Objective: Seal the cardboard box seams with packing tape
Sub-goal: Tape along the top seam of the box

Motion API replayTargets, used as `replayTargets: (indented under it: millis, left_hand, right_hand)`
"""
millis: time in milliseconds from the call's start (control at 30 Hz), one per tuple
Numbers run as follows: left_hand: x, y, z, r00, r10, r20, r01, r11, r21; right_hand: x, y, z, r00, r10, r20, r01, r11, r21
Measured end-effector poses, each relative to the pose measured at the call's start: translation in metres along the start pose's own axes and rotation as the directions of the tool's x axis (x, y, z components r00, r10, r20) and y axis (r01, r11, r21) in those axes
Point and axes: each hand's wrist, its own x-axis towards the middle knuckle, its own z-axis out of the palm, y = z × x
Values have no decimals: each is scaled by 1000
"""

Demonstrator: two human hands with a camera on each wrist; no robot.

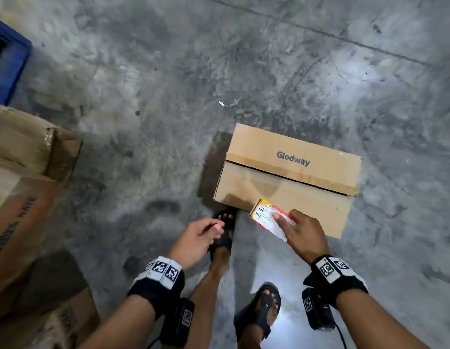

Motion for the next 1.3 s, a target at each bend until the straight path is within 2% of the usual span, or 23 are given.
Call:
replayTargets:
  millis: [167,333,467,533,667,933,1300]
  left_hand:
    - [66,41,2,997,-42,-68,27,977,-211]
    - [90,62,-6,993,-121,6,117,941,-319]
    - [108,61,-19,985,-167,32,165,895,-414]
    - [112,60,-23,977,-181,110,212,862,-461]
    - [115,60,-20,943,-210,259,315,814,-487]
    - [120,55,-14,959,-158,236,259,827,-499]
    - [129,49,-12,936,-202,287,336,751,-568]
  right_hand:
    - [20,-39,6,994,-110,14,109,992,58]
    - [41,-56,8,987,-157,12,156,985,78]
    - [54,-58,7,983,-182,37,173,970,172]
    - [58,-54,5,983,-178,54,162,962,219]
    - [69,-46,-1,982,-171,78,143,949,280]
    - [80,-48,-20,969,-210,132,157,931,329]
    - [89,-58,-31,953,-219,209,129,918,375]
